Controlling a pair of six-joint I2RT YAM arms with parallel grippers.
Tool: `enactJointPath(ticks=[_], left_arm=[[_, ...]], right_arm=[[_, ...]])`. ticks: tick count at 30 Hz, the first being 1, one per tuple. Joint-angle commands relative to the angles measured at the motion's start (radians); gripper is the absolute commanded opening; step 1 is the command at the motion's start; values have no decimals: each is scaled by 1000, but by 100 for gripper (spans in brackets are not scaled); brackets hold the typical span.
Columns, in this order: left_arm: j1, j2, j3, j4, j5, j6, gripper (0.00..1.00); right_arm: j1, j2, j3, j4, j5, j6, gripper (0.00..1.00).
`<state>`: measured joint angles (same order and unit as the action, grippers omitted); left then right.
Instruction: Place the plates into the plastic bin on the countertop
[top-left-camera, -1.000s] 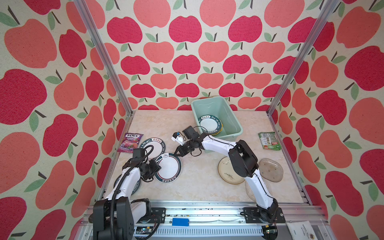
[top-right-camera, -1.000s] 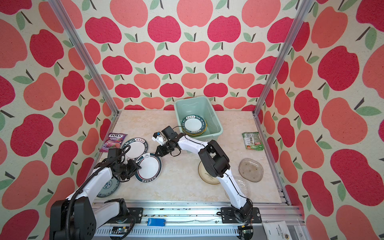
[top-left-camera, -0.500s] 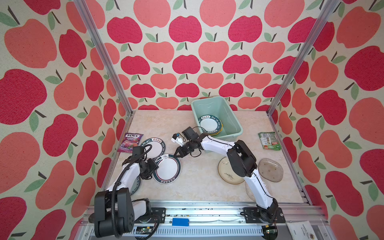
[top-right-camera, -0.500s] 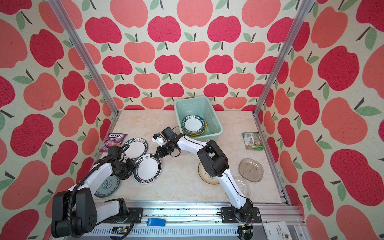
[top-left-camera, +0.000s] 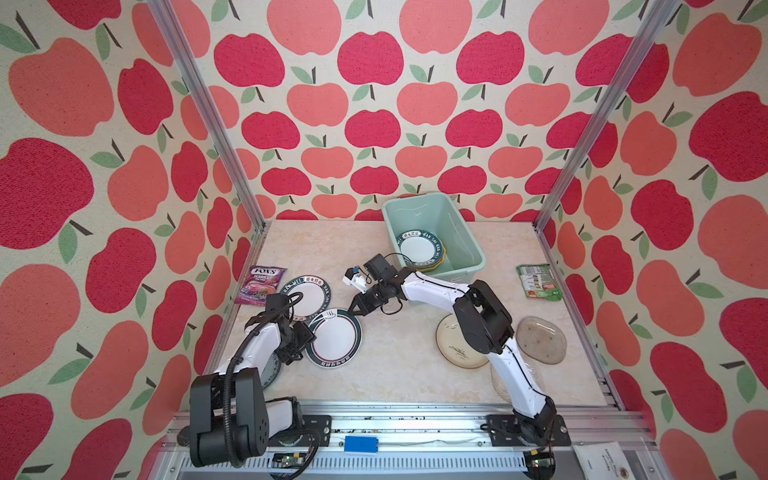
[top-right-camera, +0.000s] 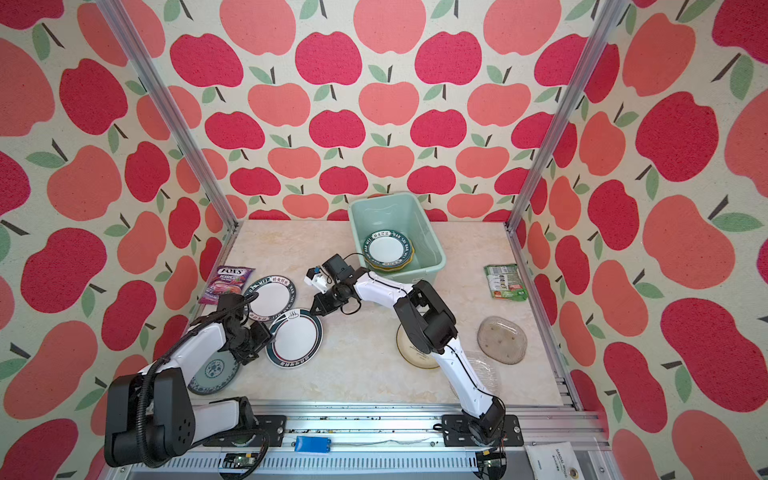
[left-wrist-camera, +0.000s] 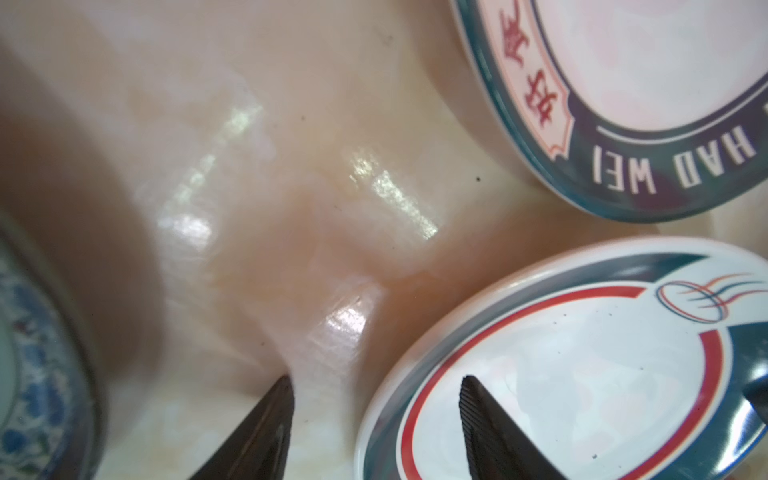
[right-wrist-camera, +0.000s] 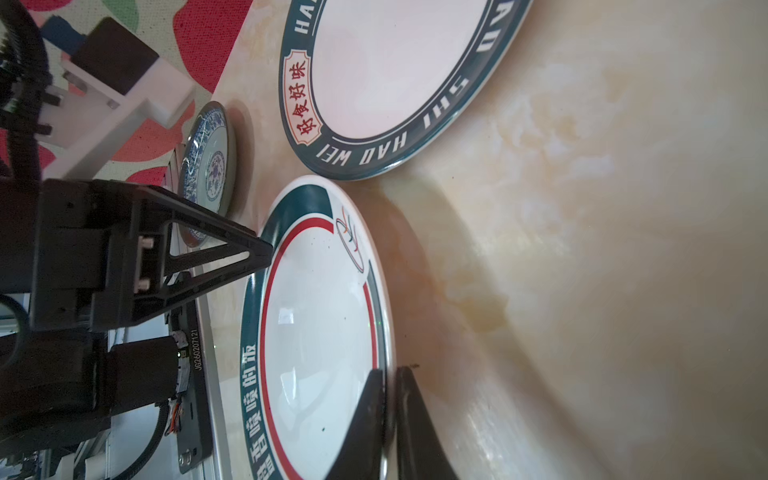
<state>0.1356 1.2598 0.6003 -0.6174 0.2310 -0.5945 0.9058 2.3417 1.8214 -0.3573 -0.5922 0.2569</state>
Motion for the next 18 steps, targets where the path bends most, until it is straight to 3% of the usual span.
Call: enactJointPath(ticks=[1,10,18], left_arm=[[-7,11,-19,51,50,-10,64],[-6,-5,-48,126,140,7,47],[-4,-22,-35,87,144,16,36]], right_arm=[[-8,21,20,-14,-11,8,11],[-8,31,31,-26,-43,7,12],[1,59,57,-28,-116,2,24]])
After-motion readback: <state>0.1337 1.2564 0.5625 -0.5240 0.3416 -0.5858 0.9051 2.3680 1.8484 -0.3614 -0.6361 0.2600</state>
